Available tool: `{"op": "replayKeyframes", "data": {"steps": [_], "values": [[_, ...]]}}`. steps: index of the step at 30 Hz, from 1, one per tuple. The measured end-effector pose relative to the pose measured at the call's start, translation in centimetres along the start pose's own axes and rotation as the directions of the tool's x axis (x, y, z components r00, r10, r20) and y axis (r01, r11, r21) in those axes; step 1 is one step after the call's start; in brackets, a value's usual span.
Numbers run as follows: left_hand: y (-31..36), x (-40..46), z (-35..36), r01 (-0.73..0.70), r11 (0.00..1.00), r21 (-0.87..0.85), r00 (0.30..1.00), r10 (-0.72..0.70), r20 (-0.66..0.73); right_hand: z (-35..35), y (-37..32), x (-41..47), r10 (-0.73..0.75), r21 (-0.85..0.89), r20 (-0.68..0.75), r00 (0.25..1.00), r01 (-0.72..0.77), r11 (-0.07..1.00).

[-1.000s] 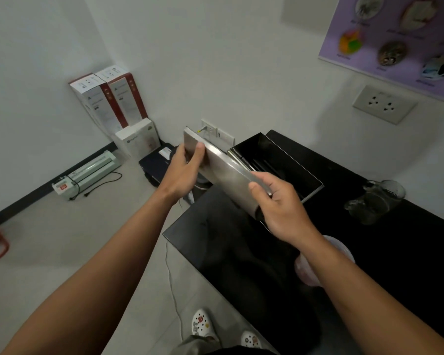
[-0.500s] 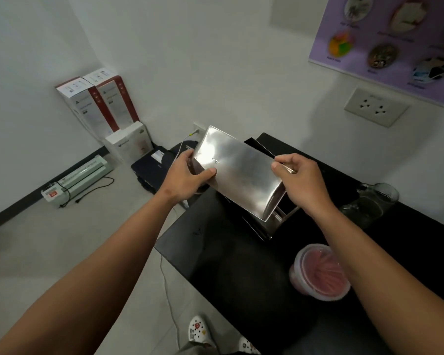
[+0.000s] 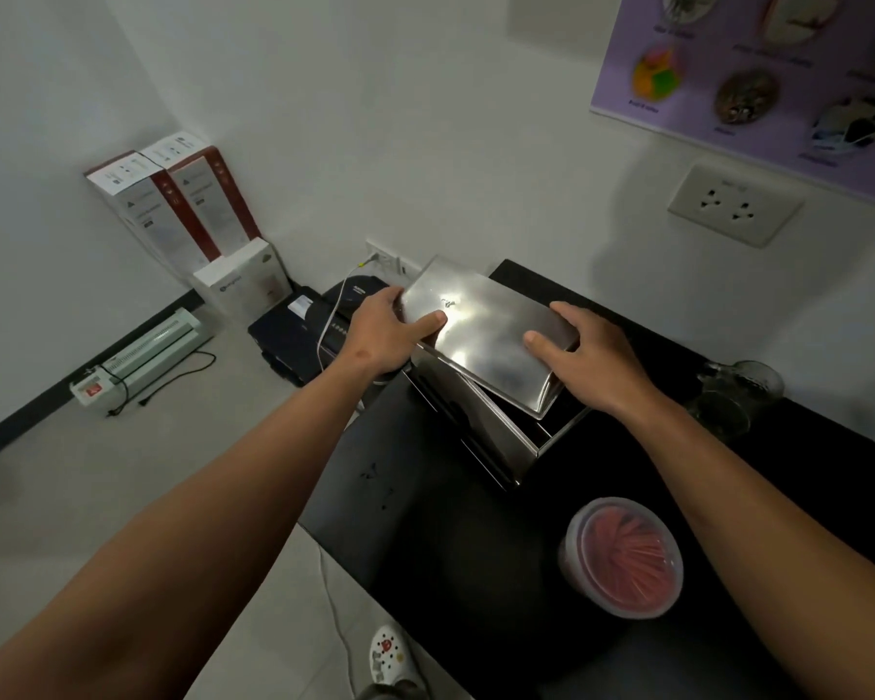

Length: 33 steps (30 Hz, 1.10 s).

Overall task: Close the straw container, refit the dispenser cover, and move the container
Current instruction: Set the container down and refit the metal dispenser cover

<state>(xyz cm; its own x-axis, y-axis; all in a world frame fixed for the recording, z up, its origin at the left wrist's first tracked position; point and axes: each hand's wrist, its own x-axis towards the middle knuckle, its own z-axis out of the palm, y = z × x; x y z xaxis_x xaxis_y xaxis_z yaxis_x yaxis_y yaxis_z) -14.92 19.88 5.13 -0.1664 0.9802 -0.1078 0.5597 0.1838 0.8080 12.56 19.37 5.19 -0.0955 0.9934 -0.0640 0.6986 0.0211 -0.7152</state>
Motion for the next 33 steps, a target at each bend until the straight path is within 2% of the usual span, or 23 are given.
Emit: {"op": "replayKeyframes", "data": {"steps": [6,12,22,28,33], "values": [[0.6,1.1,1.0,0.020,0.992,0.122,0.999,-0.025,0.041,-0.4,1.6,0.9,0.071,0.028,0.039,0.997,-0.072,0.997],[0.5,1.4,1.0,-0.026,0.991,0.133,0.997,0.017,0.073,-0.1,2.7,0.4,0.082,0.034,0.057,0.995,-0.084,0.996],[-0.2,1.1,1.5,-0.025,0.998,0.065,0.996,0.019,0.086,-0.3,3.3,-2.2,-0.025,0.099,0.147,0.989,0.011,0.995],[-0.2,0.3,2.1,-0.041,0.999,0.033,0.999,0.040,0.019,-0.6,4.4,-3.7,-0.143,0.053,0.223,0.964,0.134,0.990],[0.1,0.0,2.4,-0.049,0.997,0.062,0.998,0.047,0.034,-0.5,5.2,-4.5,-0.153,0.016,0.209,0.966,0.153,0.988]]}}
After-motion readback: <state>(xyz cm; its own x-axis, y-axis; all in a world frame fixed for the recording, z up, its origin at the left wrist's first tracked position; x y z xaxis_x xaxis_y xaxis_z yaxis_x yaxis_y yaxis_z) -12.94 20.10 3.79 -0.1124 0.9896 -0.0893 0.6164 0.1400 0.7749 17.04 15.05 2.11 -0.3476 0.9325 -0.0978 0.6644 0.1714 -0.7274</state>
